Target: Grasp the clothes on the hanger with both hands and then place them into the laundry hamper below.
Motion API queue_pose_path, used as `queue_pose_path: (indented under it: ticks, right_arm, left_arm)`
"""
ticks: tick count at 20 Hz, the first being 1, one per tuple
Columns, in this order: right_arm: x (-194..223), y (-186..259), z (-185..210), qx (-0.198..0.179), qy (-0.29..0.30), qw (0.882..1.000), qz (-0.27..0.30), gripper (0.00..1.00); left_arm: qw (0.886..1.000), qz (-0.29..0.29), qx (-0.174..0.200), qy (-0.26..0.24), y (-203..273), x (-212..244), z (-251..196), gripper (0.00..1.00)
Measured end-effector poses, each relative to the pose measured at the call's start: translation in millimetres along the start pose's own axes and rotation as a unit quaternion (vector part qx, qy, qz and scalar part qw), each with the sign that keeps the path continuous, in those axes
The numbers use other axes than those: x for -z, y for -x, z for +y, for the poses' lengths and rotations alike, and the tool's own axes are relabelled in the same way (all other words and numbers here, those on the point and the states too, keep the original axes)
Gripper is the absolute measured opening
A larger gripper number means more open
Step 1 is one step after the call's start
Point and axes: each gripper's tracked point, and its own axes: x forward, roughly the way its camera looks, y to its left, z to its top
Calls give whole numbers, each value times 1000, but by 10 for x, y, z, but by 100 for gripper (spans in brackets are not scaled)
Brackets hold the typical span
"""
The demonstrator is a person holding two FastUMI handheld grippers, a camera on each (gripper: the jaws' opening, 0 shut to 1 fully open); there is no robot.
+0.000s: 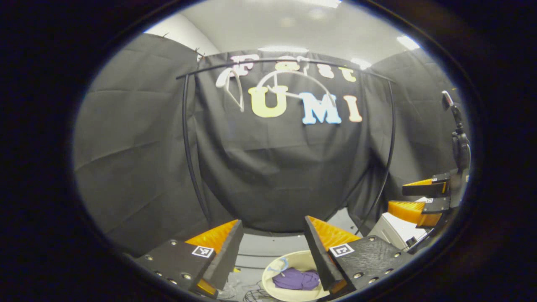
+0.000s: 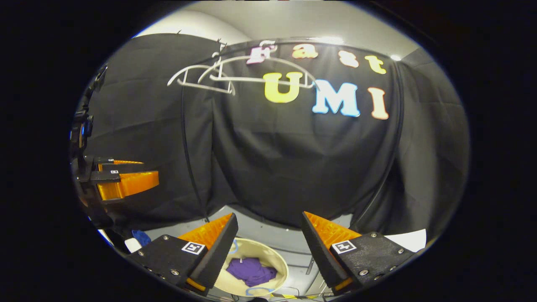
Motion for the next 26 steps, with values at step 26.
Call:
queue_pose_path:
  ticks: [26]
  right_arm:
    - [-1352,1718,-1217,175,-32,961,-210,95]
  left_arm:
    - [978,-194,-64,-42,1398,-1824,632,78]
